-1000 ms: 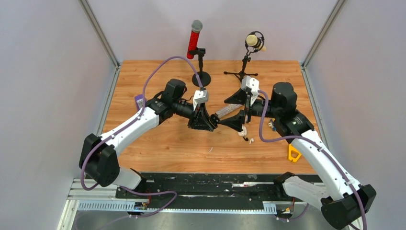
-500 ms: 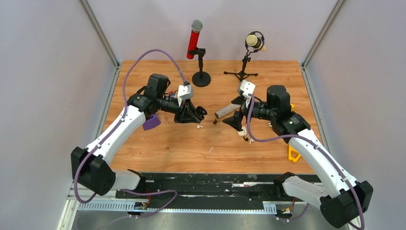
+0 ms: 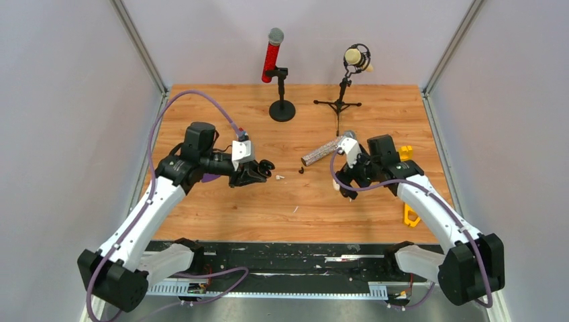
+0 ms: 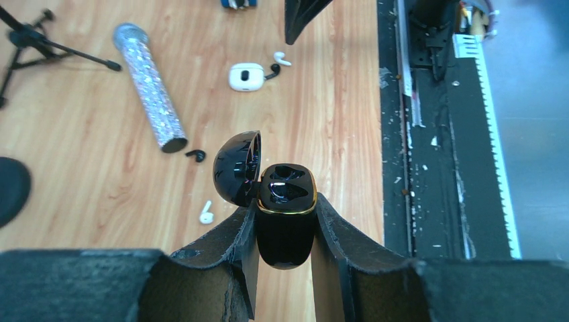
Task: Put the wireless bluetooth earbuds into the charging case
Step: Pick up the left earbud from the center of the board.
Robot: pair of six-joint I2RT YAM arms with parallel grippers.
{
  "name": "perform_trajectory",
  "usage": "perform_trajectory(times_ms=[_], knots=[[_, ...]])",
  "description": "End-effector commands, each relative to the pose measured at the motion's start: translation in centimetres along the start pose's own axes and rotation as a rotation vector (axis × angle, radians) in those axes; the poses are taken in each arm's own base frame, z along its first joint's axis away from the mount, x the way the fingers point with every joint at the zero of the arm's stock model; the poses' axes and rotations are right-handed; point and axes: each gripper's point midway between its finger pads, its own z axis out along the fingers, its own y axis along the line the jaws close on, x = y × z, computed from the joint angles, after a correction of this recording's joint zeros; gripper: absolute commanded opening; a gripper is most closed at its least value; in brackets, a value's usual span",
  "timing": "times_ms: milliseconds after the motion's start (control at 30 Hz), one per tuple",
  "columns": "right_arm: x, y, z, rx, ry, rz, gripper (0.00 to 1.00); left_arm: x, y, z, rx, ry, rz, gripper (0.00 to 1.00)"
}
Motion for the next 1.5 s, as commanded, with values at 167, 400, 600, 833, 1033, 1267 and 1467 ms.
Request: perform_trajectory(times_ms=[167,400,600,833,1033,1267,1467], knots=[[5.7,-1.4,0.3,-0.073,0.166,-0.011,0.75,-1.7,0.4,-0.5,-0.057,-0.057,0.086,0.17],[5.9,-1.2,1.1,-0.051,0.028,-0.298,0.68,-1.0,0.7,0.1,-0.035,-0.056,0.058,0.17],[3.9,-0.2,1.3,-0.072,-0.127,-0.512,0.68,-0.6,0.9,0.4,-0.027,-0.051,0.041,0.18],[4.1,1.3,2.5,-0.165,-0.168,-0.645,0.62,-0.5,0.9,0.4,-0.027,-0.049,0.042,0.18],[5.1,1.1,3.5,-0.193,-0.119,-0.638,0.6,-0.5,0.8,0.4,-0.026,-0.05,0.046,0.19],[6.4,0.6,4.6,-0.216,-0.048,-0.552,0.53,-0.5,0.7,0.4,-0.023,-0.051,0.048,0.19],[7.0,0.6,5.5,-0.241,-0.03,-0.53,0.51,-0.3,0.7,0.4,-0.021,-0.05,0.048,0.19]])
